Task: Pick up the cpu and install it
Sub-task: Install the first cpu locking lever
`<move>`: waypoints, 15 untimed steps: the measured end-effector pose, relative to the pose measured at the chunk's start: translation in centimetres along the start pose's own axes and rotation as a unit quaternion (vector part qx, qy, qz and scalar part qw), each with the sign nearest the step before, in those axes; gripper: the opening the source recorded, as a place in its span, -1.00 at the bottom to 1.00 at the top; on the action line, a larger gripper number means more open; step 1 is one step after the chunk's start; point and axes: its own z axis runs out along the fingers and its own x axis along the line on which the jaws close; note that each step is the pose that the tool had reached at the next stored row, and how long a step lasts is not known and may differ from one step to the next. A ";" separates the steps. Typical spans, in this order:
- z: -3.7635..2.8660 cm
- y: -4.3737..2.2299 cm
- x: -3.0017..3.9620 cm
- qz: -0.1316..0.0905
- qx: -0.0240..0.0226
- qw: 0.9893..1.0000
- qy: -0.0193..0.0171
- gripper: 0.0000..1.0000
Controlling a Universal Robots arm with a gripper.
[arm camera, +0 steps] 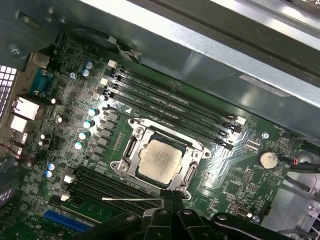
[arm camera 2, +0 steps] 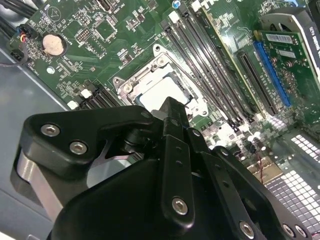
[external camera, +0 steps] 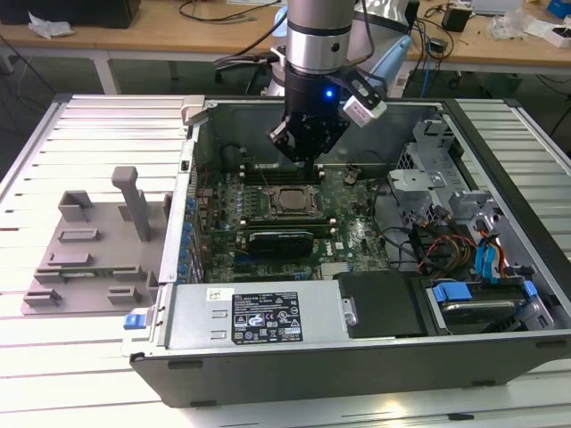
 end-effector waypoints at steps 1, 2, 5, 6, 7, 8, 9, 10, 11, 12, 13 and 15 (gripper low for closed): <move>0.00 0.00 0.00 -0.003 0.000 1.000 0.000 -0.79; 0.00 0.00 0.00 -0.007 0.000 1.000 -0.001 -0.79; 0.00 0.00 0.00 -0.018 0.000 1.000 -0.002 -0.79; 0.00 0.00 0.00 -0.024 0.000 1.000 -0.002 -0.79; 0.00 0.00 0.00 -0.027 0.000 1.000 -0.002 -0.79; 0.00 0.00 0.00 -0.030 0.000 1.000 -0.003 -0.79; 0.00 0.00 0.00 -0.034 0.001 0.999 -0.003 -0.79; 0.00 0.00 0.00 -0.036 0.001 0.999 -0.003 -0.79; 0.00 0.00 0.00 -0.039 0.001 0.999 -0.003 -0.79; 0.00 0.00 0.00 -0.043 0.001 0.999 -0.004 -0.79; 0.00 0.00 0.00 -0.046 0.001 0.999 -0.004 -0.79; 0.00 0.00 0.00 -0.073 0.001 0.997 -0.006 -0.79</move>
